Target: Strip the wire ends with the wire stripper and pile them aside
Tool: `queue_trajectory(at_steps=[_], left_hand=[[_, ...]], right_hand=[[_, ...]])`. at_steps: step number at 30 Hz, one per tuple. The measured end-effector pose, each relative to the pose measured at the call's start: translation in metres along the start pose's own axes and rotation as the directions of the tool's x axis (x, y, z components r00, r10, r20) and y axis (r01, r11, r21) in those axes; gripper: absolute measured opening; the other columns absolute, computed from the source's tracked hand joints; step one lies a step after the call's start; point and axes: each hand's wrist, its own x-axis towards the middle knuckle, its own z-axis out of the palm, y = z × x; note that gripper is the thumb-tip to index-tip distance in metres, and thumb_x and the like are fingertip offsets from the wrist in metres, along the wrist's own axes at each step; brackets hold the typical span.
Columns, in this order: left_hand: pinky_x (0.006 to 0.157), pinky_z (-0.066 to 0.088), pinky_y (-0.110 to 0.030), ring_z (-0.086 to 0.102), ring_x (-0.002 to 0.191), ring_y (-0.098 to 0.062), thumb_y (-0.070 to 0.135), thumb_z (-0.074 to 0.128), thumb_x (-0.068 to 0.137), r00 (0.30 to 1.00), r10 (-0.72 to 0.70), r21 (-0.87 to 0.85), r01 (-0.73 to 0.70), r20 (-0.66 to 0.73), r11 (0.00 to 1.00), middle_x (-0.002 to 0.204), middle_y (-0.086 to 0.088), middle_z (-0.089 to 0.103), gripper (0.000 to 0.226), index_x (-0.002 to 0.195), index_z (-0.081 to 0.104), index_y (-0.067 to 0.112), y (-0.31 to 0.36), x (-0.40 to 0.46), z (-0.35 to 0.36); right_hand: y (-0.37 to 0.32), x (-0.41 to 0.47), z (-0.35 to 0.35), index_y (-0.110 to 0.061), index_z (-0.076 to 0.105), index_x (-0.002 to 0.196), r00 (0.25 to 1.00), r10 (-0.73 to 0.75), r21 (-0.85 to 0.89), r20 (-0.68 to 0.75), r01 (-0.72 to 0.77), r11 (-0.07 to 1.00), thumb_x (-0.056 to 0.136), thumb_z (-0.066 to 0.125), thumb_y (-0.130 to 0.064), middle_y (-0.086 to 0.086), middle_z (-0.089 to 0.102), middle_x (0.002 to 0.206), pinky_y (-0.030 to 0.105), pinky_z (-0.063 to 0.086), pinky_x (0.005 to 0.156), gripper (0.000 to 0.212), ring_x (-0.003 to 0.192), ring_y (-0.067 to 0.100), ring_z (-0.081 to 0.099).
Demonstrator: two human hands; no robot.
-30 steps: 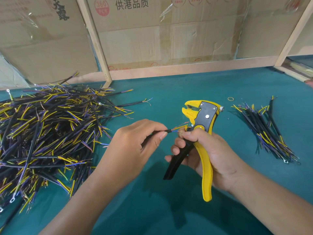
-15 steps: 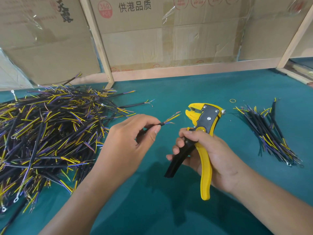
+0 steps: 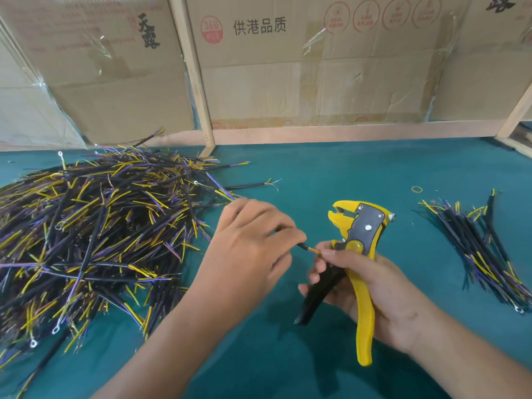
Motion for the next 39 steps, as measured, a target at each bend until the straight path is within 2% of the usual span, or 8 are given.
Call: queue_trajectory(at_steps=[4,7,10,12,16,19,21,39], left_hand=[[0.106,0.033,-0.036,0.055,0.118,-0.023,0.013,0.073,0.079,0.961,-0.142,0.08,0.165,-0.238,0.983,0.124,-0.002,0.061,0.034,0.113,0.068,0.017,-0.001,0.002,-0.005],[0.085,0.043,-0.025,0.057,0.091,-0.014,0.028,0.074,0.08,0.745,-0.542,-0.294,0.457,-0.389,0.84,0.1,0.007,0.06,0.026,0.097,0.055,0.031,-0.009,0.004,-0.015],[0.062,0.046,-0.032,0.057,0.067,-0.011,0.044,0.078,0.079,0.501,-0.865,-0.728,0.605,0.034,0.322,0.086,-0.004,0.067,0.03,0.088,0.059,0.023,-0.017,0.008,-0.014],[0.056,0.049,-0.029,0.061,0.069,-0.013,0.038,0.074,0.085,0.501,-0.823,-0.804,0.587,0.269,0.094,0.091,-0.008,0.072,0.026,0.09,0.064,0.015,-0.014,0.008,-0.009],[0.056,0.053,-0.025,0.059,0.063,-0.015,0.015,0.072,0.089,0.523,-0.839,-0.863,0.484,0.152,0.145,0.071,-0.003,0.062,0.015,0.079,0.06,0.014,-0.012,0.005,-0.003],[0.054,0.054,-0.027,0.059,0.059,-0.018,0.022,0.069,0.092,0.411,-0.828,-0.849,0.51,0.382,-0.139,0.066,-0.002,0.058,0.021,0.08,0.057,0.01,-0.012,0.005,-0.001],[0.061,0.057,-0.029,0.066,0.072,-0.021,0.025,0.064,0.093,0.452,-0.744,-0.834,0.489,0.493,-0.255,0.084,-0.008,0.068,0.019,0.092,0.061,0.007,-0.01,0.005,-0.001],[0.059,0.042,-0.02,0.053,0.058,-0.009,0.023,0.053,0.101,0.78,-0.604,-0.702,0.339,-0.162,0.626,0.077,0.003,0.07,0.009,0.103,0.047,0.03,-0.011,0.006,-0.021]], right_hand=[[0.0,0.0,0.001,-0.005,0.075,0.082,1.0,0.021,0.115,0.003,-0.021,0.993,0.071,0.078,-0.006,0.013,0.057,0.073,0.048,0.059,0.074,0.011,0.064,0.027,0.061],[-0.001,0.001,0.001,-0.007,0.075,0.079,0.999,0.032,0.201,-0.016,-0.028,0.979,0.072,0.076,-0.011,0.012,0.058,0.074,0.048,0.059,0.077,0.008,0.064,0.026,0.061],[-0.001,0.002,0.001,-0.007,0.076,0.078,0.999,0.027,0.196,-0.027,-0.021,0.98,0.075,0.074,-0.011,0.011,0.058,0.074,0.048,0.058,0.078,0.006,0.064,0.026,0.061],[0.001,0.002,0.001,-0.007,0.075,0.078,0.999,0.031,0.189,-0.017,-0.027,0.982,0.079,0.072,-0.011,0.011,0.058,0.074,0.048,0.058,0.078,0.006,0.065,0.027,0.061],[0.002,0.002,0.001,-0.006,0.074,0.081,1.0,0.009,0.217,0.001,-0.009,0.976,0.08,0.072,-0.01,0.011,0.058,0.075,0.049,0.057,0.079,0.005,0.065,0.027,0.062],[0.0,0.002,0.001,-0.006,0.075,0.079,1.0,-0.027,0.254,0.011,0.023,0.967,0.076,0.077,-0.006,0.01,0.058,0.074,0.049,0.058,0.077,0.004,0.066,0.027,0.063],[-0.001,0.002,0.001,-0.006,0.075,0.08,1.0,-0.011,0.244,0.018,0.006,0.97,0.074,0.076,-0.009,0.011,0.059,0.075,0.049,0.058,0.077,0.007,0.066,0.027,0.063],[0.004,0.002,-0.007,0.004,0.072,0.108,0.969,0.231,0.015,0.084,-0.233,0.972,0.062,0.092,-0.03,0.016,0.06,0.078,0.049,0.057,0.077,0.06,0.067,0.03,0.061]])
